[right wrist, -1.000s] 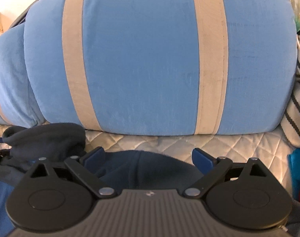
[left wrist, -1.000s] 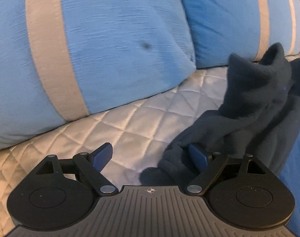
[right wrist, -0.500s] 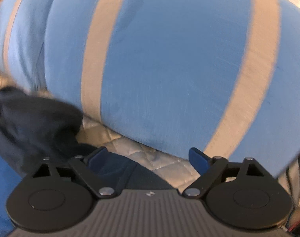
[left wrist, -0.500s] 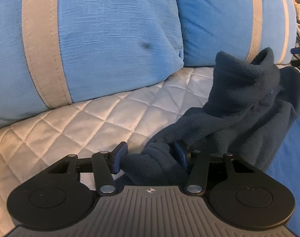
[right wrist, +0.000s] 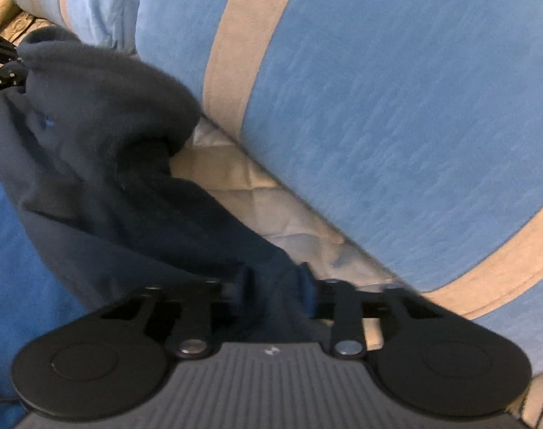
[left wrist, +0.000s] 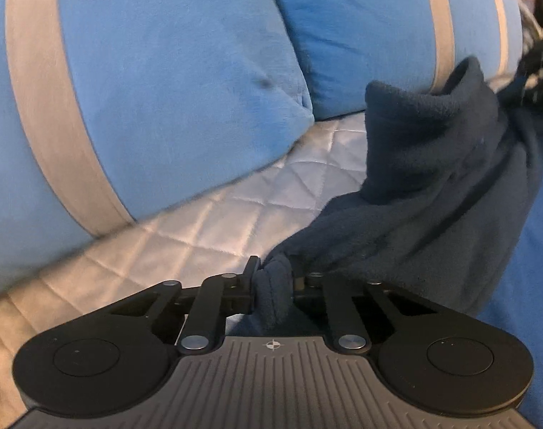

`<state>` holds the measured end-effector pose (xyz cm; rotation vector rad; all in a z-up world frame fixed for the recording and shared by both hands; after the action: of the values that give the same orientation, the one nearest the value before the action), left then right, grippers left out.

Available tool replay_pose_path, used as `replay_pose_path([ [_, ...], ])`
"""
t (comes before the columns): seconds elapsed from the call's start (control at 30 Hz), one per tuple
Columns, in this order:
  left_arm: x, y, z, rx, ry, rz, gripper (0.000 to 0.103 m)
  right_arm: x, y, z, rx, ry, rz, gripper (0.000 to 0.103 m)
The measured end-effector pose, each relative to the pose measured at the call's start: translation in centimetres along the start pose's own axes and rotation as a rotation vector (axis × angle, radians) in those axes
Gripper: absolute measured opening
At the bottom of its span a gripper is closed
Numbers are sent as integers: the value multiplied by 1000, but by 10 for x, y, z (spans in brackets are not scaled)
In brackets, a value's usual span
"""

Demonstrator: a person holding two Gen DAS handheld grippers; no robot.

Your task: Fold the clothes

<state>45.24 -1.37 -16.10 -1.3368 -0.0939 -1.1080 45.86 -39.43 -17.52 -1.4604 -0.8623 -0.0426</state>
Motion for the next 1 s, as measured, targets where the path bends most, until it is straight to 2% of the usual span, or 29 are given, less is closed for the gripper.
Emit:
replay_pose_path([
  [0.03,2,1,0,31,24,-5,15,1,-2,-1,-17,1,-11,14],
  [0.17,12,8,4,122,72,-25,14,8,-9,-5,-100,-6,-56,12],
  [0.53,44,29,22,327,160,-78,14,31,-24,-22,-254,21,-172,11],
  [0.7,51,46,25,344,138,-45,14,33,-17,-22,-302,14,-169,12],
  [0.73,52,50,26,346,132,-37,17,33,-16,-20,-317,-1,-165,13],
  [0.8,54,49,29,344,69,-30,28,33,-14,-15,-344,-30,-155,20],
  [0.83,54,46,33,353,24,-21,34,33,-15,-13,-356,-37,-156,41],
  [0.9,55,34,40,399,-50,-9,68,35,-21,-12,-383,-38,-167,65],
  [0.93,56,25,43,416,-85,-12,77,36,-27,-10,-400,-43,-175,84],
  [0.97,59,13,46,404,-123,-28,85,36,-34,-8,-413,-50,-189,96],
  [1.0,61,1,47,383,-156,-38,88,37,-41,-5,-418,-52,-201,99],
])
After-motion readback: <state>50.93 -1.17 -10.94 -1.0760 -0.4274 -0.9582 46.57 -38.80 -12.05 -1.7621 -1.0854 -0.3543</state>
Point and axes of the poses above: each gripper's, at about its wrist camera, not at the fingertips, and y roughly the way its jaws point, z to its left, x to its top, the point moved 9 cm from there along y, roughly the way its jaws point, and after that the axes turned 5 degrees about x, right-handed, at the moved point
